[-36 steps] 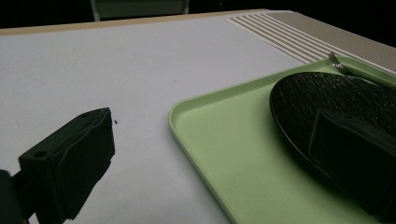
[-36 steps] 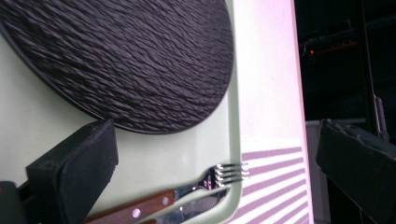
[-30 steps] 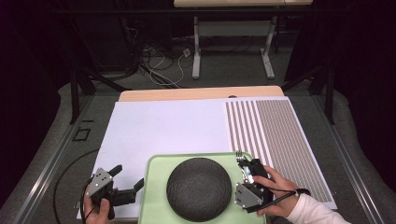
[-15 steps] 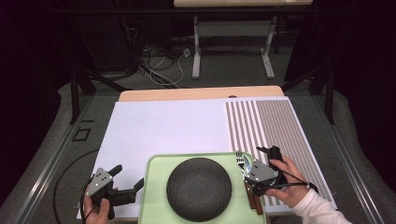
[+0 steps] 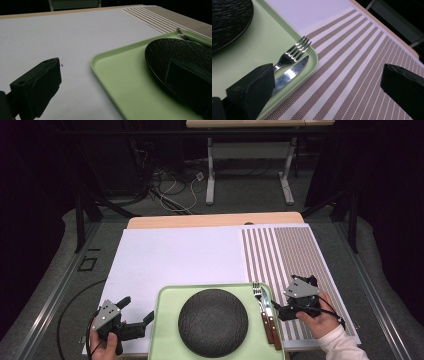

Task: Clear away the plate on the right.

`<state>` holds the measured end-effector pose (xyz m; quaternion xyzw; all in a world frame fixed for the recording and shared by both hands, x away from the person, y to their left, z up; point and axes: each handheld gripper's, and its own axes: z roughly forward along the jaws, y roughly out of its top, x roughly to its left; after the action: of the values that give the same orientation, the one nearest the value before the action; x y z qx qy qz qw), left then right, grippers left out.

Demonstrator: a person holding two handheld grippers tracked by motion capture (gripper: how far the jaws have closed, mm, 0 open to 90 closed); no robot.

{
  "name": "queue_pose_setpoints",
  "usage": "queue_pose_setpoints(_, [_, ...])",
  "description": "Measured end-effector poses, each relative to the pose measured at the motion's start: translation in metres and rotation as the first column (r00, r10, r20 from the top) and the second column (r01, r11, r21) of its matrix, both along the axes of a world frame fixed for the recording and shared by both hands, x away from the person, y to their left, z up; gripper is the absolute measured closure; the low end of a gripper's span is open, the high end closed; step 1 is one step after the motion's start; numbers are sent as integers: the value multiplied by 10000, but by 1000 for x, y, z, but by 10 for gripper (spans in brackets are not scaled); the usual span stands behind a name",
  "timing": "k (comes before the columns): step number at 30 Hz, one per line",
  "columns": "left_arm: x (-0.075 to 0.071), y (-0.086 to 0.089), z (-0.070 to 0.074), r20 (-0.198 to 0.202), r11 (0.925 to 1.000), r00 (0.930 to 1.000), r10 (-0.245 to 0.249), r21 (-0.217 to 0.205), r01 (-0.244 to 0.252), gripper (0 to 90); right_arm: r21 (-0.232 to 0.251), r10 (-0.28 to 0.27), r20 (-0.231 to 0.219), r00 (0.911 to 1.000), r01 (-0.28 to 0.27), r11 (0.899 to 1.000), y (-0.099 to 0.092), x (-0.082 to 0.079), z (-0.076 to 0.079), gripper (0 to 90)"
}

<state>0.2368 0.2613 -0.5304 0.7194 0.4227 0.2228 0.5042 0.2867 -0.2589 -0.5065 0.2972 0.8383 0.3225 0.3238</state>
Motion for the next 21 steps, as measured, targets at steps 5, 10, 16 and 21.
queue_pose_setpoints(5, [0,0,0,4,10000,10000,0,-4,0,4,842,-382,-242,9990,401,9956,-12,3,-5,0])
queue_pose_setpoints(10, [0,0,0,17,10000,10000,-8,-18,8,4,1663,-750,-552,9957,833,9826,-22,6,-8,0])
queue_pose_setpoints(16, [0,0,0,12,10000,10000,-28,-7,28,4,2514,-991,-874,9912,1182,9606,-31,10,-12,0])
queue_pose_setpoints(21, [0,0,0,26,10000,10000,-20,-33,20,4,3227,-1033,-1136,9881,1351,9368,-36,11,-19,0])
